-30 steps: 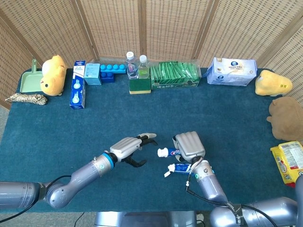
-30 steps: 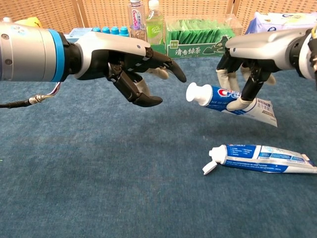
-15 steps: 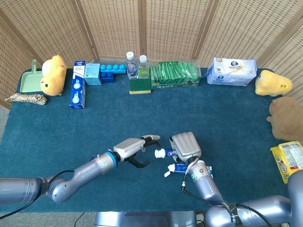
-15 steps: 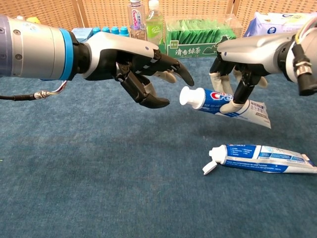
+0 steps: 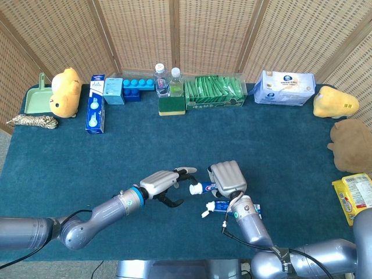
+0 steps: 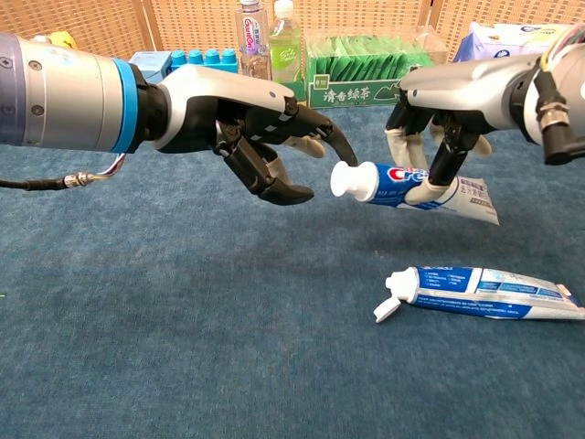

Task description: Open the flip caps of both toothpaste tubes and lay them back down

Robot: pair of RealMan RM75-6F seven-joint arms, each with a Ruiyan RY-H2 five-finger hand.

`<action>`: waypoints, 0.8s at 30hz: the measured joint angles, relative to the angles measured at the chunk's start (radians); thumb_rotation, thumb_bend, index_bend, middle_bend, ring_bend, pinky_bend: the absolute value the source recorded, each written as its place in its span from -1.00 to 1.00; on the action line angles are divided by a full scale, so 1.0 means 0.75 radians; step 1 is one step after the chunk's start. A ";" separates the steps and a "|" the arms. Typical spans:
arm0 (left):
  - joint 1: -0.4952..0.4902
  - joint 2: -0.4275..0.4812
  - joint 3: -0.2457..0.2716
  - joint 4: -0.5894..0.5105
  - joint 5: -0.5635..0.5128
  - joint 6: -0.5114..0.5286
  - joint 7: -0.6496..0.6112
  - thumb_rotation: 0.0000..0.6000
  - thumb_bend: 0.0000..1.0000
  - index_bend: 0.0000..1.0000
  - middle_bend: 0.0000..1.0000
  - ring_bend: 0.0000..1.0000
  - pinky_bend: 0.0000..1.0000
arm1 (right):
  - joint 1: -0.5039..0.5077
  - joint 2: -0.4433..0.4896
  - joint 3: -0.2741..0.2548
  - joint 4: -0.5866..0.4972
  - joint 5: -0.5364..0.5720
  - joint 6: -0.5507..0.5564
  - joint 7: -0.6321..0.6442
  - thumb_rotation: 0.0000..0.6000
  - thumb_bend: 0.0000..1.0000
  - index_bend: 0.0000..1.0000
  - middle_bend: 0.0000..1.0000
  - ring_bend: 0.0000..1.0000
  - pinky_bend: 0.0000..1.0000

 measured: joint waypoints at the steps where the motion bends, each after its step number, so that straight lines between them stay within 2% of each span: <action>1: 0.000 0.002 0.001 -0.002 0.002 0.002 -0.002 1.00 -0.21 -0.50 -0.94 -1.00 -0.36 | 0.001 0.000 0.000 0.001 0.002 0.001 -0.001 1.00 0.03 0.83 0.56 0.41 0.51; 24: 0.009 0.048 0.038 -0.038 0.046 -0.006 -0.045 1.00 -0.20 -0.45 -0.95 -1.00 -0.36 | 0.036 -0.009 0.037 0.042 0.114 0.020 -0.034 1.00 0.05 0.82 0.58 0.42 0.53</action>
